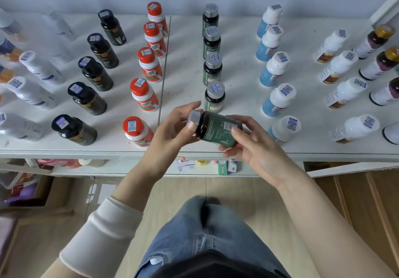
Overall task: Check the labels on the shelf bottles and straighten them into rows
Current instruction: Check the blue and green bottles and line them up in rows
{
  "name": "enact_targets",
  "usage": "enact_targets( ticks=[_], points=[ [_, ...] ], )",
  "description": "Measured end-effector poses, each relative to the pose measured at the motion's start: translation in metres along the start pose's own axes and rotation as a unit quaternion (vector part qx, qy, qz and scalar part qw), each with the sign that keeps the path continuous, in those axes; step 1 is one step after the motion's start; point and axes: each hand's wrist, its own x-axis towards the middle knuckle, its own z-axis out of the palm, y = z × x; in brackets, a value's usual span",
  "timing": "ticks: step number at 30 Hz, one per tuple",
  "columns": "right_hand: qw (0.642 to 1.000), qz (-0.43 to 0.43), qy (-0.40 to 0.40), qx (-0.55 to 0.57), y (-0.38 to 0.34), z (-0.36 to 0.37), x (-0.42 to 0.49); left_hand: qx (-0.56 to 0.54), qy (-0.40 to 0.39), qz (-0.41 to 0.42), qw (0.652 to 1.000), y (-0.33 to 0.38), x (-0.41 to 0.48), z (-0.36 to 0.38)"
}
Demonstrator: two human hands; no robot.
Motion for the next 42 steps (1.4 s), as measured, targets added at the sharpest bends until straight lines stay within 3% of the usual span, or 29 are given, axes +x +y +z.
enact_targets(
  ticks=[5,10,14,19,22,24,28,30,36,40,42],
  points=[
    [0.988,-0.122,0.035,-0.086,0.005,0.009,-0.004,0.007,0.030,0.005,1.000,0.005,0.004,-0.003],
    [0.998,-0.030,0.050,0.022,0.006,0.010,-0.003,-0.016,-0.026,0.050,0.998,0.003,-0.002,-0.008],
    [0.993,-0.089,0.063,-0.042,0.009,0.011,-0.010,-0.074,-0.034,0.008,0.997,0.000,-0.004,-0.009],
    [0.988,-0.136,0.046,-0.065,0.008,0.015,-0.013,-0.060,0.003,0.018,0.998,0.004,0.003,-0.003],
    [0.980,-0.165,0.087,-0.075,0.007,0.019,-0.014,-0.110,0.007,-0.005,0.994,0.000,0.007,-0.002],
    [0.952,-0.221,0.139,-0.158,0.005,0.027,-0.013,-0.172,0.006,-0.046,0.984,-0.004,0.009,0.000],
    [0.835,-0.372,0.205,-0.349,0.008,0.035,-0.010,-0.254,-0.031,-0.105,0.961,-0.005,0.015,0.006],
    [0.819,-0.387,0.213,-0.366,0.016,0.032,-0.010,-0.229,-0.034,-0.098,0.968,-0.003,0.020,0.006],
    [0.824,-0.359,0.219,-0.380,0.038,0.021,-0.008,-0.030,-0.053,-0.035,0.998,0.010,0.037,0.002],
    [0.827,-0.257,0.219,-0.450,0.031,0.007,-0.009,0.113,-0.073,0.037,0.990,0.009,0.046,0.001],
    [0.806,-0.220,0.217,-0.505,0.021,-0.002,-0.008,0.200,-0.096,0.068,0.973,0.004,0.049,0.001]
  ],
)
